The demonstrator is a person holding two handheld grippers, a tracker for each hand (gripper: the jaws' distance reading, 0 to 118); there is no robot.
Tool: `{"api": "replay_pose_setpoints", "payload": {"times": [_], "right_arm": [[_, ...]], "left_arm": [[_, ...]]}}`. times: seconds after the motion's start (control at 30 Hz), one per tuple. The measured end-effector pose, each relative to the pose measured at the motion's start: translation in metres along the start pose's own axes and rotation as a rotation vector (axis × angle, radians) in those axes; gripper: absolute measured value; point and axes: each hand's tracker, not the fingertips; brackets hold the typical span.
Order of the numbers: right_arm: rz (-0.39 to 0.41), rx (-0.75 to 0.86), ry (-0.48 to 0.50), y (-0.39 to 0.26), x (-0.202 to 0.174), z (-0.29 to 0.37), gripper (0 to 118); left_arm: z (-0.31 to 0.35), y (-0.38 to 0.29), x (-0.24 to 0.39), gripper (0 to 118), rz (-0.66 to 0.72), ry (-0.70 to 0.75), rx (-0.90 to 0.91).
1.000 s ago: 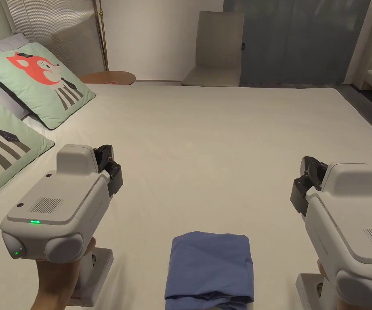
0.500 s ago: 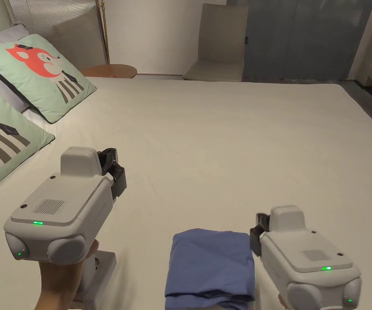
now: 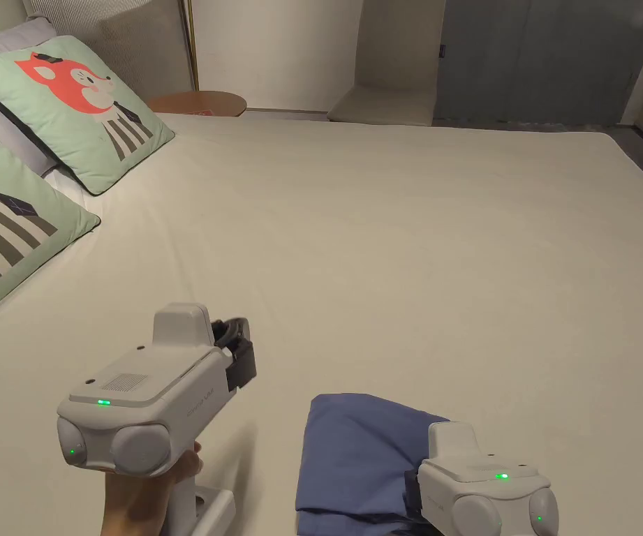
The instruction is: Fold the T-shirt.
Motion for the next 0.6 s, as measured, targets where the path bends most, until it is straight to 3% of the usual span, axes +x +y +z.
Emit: {"api": "replay_pose_setpoints", "payload": {"times": [0.2,0.23,0.27,0.3,0.33,0.4,0.53,0.57,0.6], "right_arm": [[-0.063,0.005,0.044,-0.001,0.007,0.012,0],[-0.065,0.006,0.045,-0.001,0.007,0.012,0],[-0.065,0.007,0.046,-0.002,0.007,0.013,0],[-0.067,0.008,0.044,-0.001,0.007,0.01,0],[-0.064,0.011,0.043,-0.001,0.007,0.01,0],[-0.062,0.014,0.041,-0.002,0.006,0.011,0],[-0.056,0.02,0.046,-0.002,0.002,0.018,0],[-0.057,0.02,0.05,-0.001,0.003,0.015,0],[-0.06,0.022,0.054,-0.001,0.004,0.015,0]], "left_arm": [[-0.035,-0.028,-0.004,5,0.212,-0.141,-0.304],[-0.042,-0.032,-0.006,15,0.256,-0.168,-0.349],[-0.045,-0.035,-0.005,33,0.291,-0.198,-0.402],[-0.051,-0.041,-0.004,62,0.328,-0.228,-0.453],[-0.056,-0.046,-0.004,81,0.359,-0.248,-0.484],[-0.068,-0.056,-0.004,102,0.38,-0.311,-0.566],[-0.085,-0.075,-0.004,102,0.436,-0.326,-0.684],[-0.086,-0.078,-0.003,98,0.429,-0.33,-0.677],[-0.088,-0.082,-0.002,83,0.425,-0.336,-0.685]]}}
